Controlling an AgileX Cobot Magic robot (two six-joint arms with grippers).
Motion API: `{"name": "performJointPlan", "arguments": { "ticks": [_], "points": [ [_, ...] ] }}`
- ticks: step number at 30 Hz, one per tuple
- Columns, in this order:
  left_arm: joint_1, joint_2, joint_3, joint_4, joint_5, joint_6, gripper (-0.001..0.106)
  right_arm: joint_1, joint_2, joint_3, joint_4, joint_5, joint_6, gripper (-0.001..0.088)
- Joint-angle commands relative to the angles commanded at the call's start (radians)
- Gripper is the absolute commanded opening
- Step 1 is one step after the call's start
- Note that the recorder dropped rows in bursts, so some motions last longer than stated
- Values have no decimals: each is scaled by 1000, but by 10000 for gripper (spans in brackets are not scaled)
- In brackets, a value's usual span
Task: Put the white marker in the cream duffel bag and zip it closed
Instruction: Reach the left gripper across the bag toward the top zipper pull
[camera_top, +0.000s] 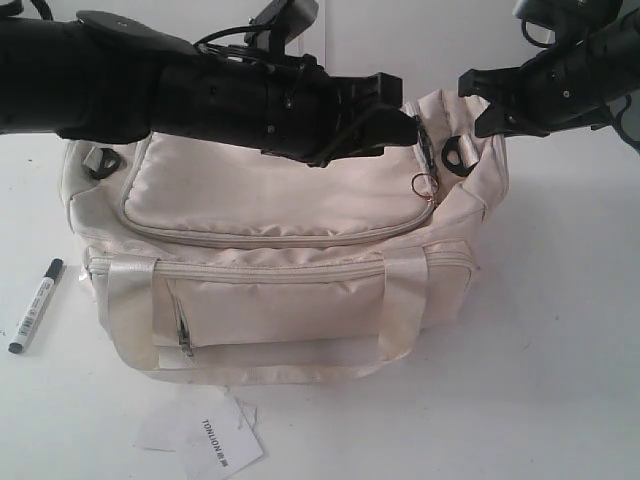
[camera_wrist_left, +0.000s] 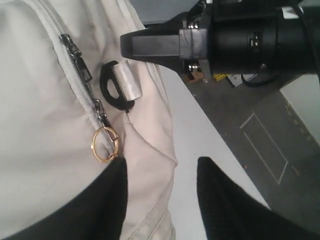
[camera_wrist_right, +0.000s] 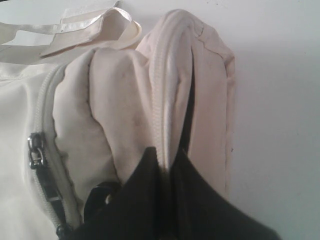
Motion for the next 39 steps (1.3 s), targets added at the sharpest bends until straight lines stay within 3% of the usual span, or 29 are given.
{"name": "performJointPlan", "arguments": {
  "ticks": [5, 12, 19, 39],
  "points": [
    [0, 20, -2, -46, -28, 0, 501, 0, 0, 0, 0, 0, 0, 0],
    [0, 84, -48, -71, 103, 77, 501, 0, 0, 0, 0, 0, 0, 0],
    [0, 133, -74, -69, 84, 130, 501, 0, 0, 0, 0, 0, 0, 0],
    [-1, 208, -89, -92, 20, 132, 501, 0, 0, 0, 0, 0, 0, 0]
  ]
}}
